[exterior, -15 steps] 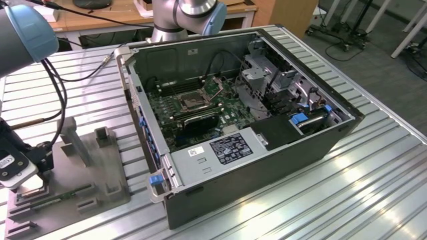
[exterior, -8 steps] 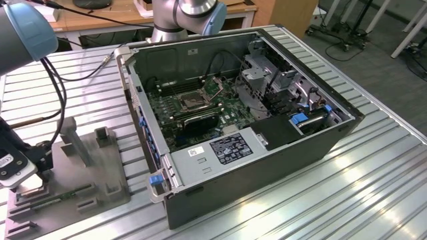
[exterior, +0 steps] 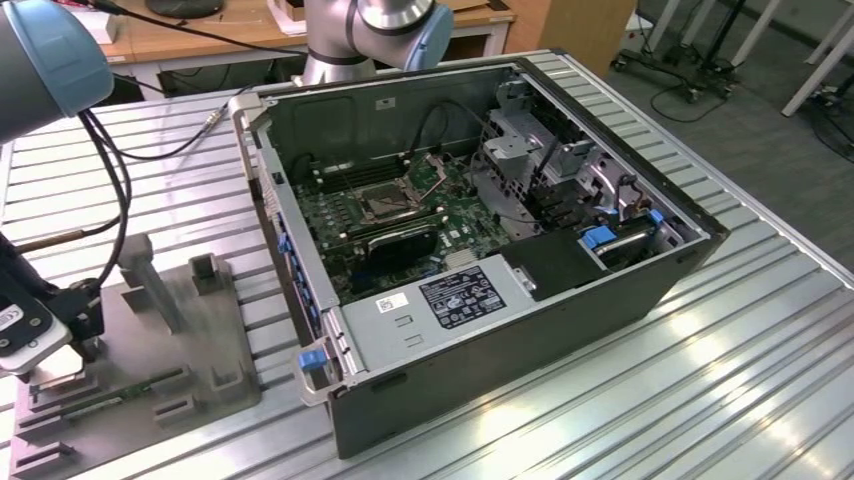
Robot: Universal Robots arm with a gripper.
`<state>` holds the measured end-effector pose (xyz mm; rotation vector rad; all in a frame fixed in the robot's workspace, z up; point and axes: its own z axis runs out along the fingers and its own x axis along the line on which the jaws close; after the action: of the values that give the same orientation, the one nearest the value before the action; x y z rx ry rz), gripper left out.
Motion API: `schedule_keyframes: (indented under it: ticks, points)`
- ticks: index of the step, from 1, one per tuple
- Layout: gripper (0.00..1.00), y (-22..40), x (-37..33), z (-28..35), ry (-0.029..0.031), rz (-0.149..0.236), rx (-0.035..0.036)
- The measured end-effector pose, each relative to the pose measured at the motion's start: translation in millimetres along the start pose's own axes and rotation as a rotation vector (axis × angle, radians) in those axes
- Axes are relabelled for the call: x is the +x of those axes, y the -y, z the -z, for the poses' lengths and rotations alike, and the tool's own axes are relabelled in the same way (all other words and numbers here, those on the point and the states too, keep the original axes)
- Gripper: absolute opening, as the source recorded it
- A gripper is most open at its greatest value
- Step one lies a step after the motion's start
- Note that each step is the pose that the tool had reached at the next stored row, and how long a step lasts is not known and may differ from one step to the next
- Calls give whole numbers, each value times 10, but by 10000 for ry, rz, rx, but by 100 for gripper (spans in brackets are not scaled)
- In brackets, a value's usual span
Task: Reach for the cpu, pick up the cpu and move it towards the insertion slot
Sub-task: 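Pick up the cpu and move it towards the insertion slot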
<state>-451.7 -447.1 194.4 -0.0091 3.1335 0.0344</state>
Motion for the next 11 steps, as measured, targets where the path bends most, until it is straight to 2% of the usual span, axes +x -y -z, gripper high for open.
schedule_keyframes:
  ticks: [8,11]
  points:
    - [55,0,0,2,-2,0,1]
    - [55,0,0,3,0,-140,3]
